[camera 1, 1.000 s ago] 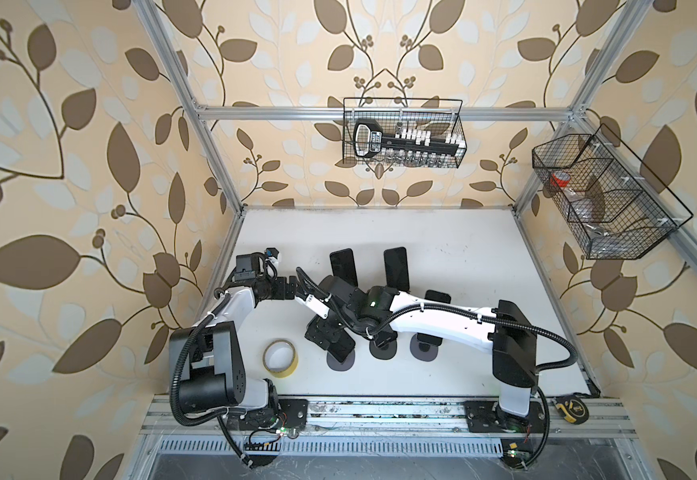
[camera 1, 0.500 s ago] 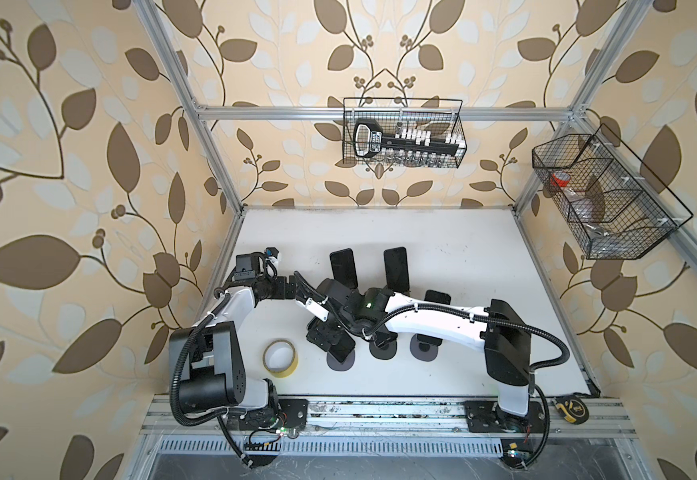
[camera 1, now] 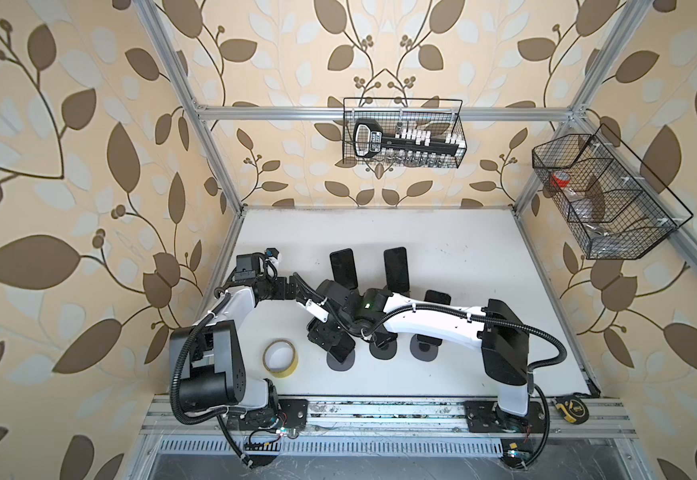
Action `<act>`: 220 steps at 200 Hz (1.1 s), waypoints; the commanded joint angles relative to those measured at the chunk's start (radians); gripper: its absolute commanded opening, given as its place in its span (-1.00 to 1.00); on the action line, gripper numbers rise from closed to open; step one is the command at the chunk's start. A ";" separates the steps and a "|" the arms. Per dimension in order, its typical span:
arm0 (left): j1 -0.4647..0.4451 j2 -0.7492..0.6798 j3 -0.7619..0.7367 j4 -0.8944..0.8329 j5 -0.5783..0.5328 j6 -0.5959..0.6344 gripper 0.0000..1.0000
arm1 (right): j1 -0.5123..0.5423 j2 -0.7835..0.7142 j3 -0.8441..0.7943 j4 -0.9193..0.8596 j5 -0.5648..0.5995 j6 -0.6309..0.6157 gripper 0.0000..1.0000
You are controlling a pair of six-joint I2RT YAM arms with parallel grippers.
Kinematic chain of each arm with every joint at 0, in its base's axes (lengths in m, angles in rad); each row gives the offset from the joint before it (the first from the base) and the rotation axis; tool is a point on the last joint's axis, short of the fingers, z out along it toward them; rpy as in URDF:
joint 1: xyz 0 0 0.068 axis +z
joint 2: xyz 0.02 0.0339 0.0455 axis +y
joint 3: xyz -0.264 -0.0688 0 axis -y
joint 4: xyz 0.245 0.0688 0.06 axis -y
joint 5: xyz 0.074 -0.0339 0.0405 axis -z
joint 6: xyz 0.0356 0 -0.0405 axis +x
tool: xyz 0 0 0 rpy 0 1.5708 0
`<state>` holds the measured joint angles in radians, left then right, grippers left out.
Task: Remove the phone from the phone stand
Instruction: 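Close the right gripper on the green-cased phone's top edge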
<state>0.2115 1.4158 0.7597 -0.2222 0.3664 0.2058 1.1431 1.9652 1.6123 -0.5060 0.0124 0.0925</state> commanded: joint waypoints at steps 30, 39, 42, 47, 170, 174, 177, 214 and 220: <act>0.014 0.011 0.041 -0.009 0.022 -0.002 0.98 | 0.003 0.013 0.024 -0.030 0.039 -0.008 0.61; 0.013 0.012 0.041 -0.009 0.023 -0.002 0.98 | 0.004 0.013 0.023 -0.031 0.046 -0.010 0.60; 0.013 0.011 0.040 -0.009 0.023 -0.002 0.98 | 0.005 0.014 0.023 -0.031 0.048 -0.011 0.59; 0.013 0.012 0.040 -0.008 0.023 -0.003 0.98 | 0.007 0.013 0.023 -0.031 0.052 -0.012 0.58; 0.013 0.015 0.043 -0.011 0.022 -0.003 0.98 | 0.017 -0.030 0.048 -0.057 0.053 0.018 0.40; 0.013 0.016 0.042 -0.011 0.022 -0.003 0.98 | 0.016 -0.031 0.052 -0.064 0.053 0.021 0.40; 0.013 0.016 0.043 -0.010 0.022 -0.003 0.98 | 0.017 -0.031 0.055 -0.066 0.053 0.022 0.40; 0.013 0.014 0.041 -0.009 0.024 -0.003 0.98 | 0.015 -0.066 0.090 -0.104 0.041 0.038 0.40; 0.013 0.014 0.041 -0.008 0.024 -0.003 0.98 | 0.015 -0.073 0.094 -0.107 0.038 0.041 0.40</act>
<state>0.2115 1.4300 0.7601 -0.2237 0.3668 0.2050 1.1511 1.9606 1.6505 -0.5823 0.0528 0.1196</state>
